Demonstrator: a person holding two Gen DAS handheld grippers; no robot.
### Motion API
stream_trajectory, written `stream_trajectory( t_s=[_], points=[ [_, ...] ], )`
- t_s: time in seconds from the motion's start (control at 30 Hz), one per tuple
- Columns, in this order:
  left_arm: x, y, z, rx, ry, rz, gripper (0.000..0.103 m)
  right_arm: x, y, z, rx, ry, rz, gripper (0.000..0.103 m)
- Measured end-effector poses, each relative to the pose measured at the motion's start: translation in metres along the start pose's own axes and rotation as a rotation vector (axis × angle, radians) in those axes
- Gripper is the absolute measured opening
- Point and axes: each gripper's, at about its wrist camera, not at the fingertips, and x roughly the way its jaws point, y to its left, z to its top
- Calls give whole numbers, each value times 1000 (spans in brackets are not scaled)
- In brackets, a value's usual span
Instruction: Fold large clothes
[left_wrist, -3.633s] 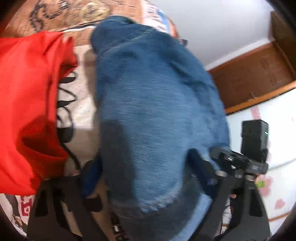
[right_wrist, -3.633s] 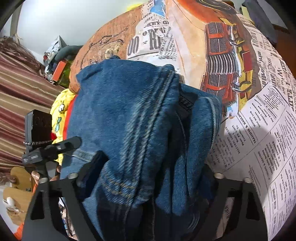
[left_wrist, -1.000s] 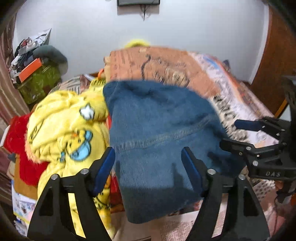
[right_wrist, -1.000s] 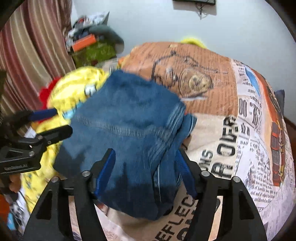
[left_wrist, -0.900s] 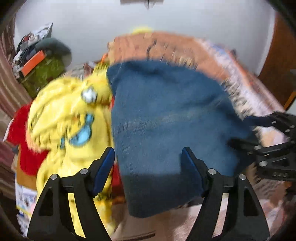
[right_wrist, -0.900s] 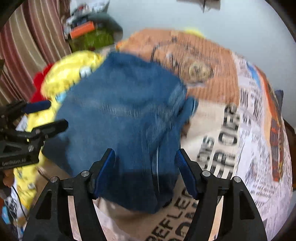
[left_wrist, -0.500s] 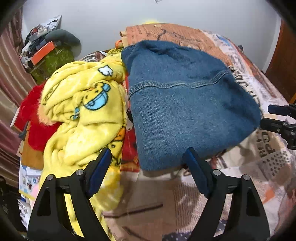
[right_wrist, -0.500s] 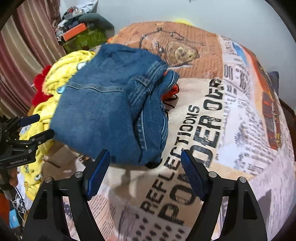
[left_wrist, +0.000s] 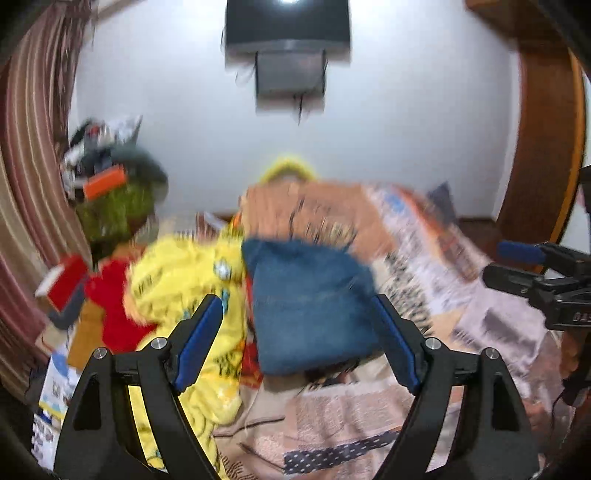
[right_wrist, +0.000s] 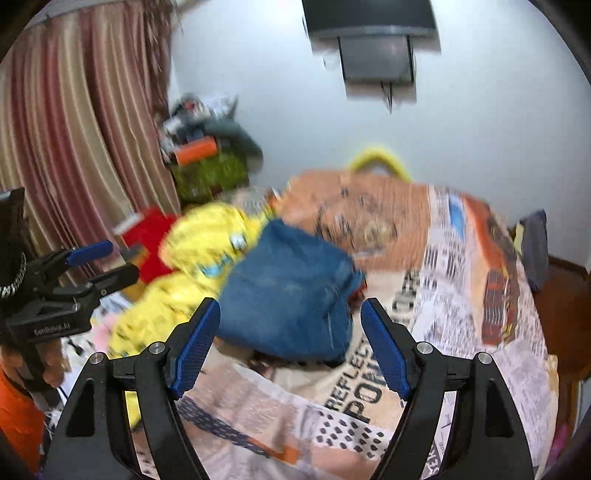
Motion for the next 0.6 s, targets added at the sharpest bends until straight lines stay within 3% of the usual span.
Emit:
stream_trajectory(
  t_s=[0.3, 0.6],
  points=[
    [-114, -30, 10, -20, -283, -25, 82, -99, 35, 0, -8, -261, 36, 77],
    [-175, -52, -14, -32, -435, 10, 83, -143, 58, -23, -30, -429, -35, 83]
  ],
)
